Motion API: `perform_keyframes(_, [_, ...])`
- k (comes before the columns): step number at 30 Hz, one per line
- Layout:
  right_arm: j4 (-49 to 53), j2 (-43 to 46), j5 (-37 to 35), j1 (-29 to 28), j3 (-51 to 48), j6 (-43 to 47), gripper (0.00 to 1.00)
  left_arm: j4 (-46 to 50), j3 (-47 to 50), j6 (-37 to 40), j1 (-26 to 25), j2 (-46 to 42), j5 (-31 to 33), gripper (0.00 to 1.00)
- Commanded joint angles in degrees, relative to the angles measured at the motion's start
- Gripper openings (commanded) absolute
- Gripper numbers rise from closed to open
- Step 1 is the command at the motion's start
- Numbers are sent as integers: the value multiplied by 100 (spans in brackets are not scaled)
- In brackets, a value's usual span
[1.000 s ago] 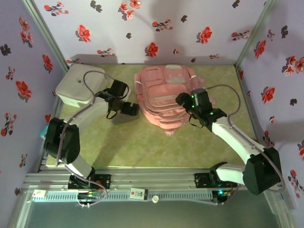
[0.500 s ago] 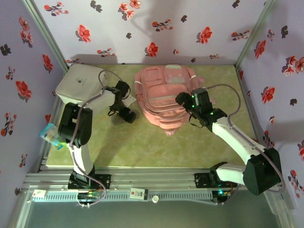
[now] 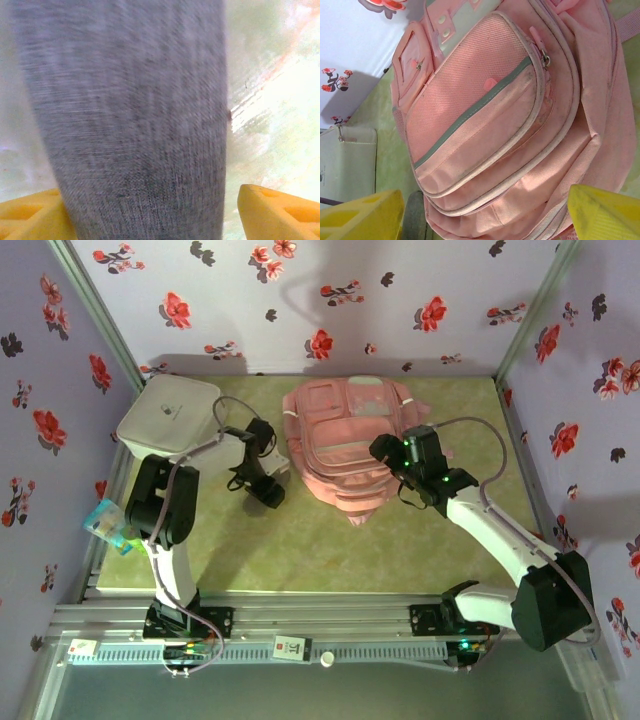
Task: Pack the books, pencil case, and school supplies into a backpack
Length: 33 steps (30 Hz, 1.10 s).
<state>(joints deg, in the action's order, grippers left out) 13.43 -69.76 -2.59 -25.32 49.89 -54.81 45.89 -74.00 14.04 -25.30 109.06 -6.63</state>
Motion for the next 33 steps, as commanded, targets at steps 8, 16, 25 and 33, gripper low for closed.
perform_keyframes(8, [-190,17,169,105,145,-25,85,-174,136,2,-27,-679,-202,53])
perform_keyframes(16, [-1232,-307,1485,143,76,-39,85,-726,98,-423,-378,-1673,-924,51])
perform_keyframes(25, [-2103,-618,2697,-23,74,-110,85,-2127,166,-1061,-1111,-1992,-1372,49])
perform_keyframes(33, [-2731,-882,3208,-122,73,-471,84,-2662,117,-1140,-1330,-1906,-1713,48])
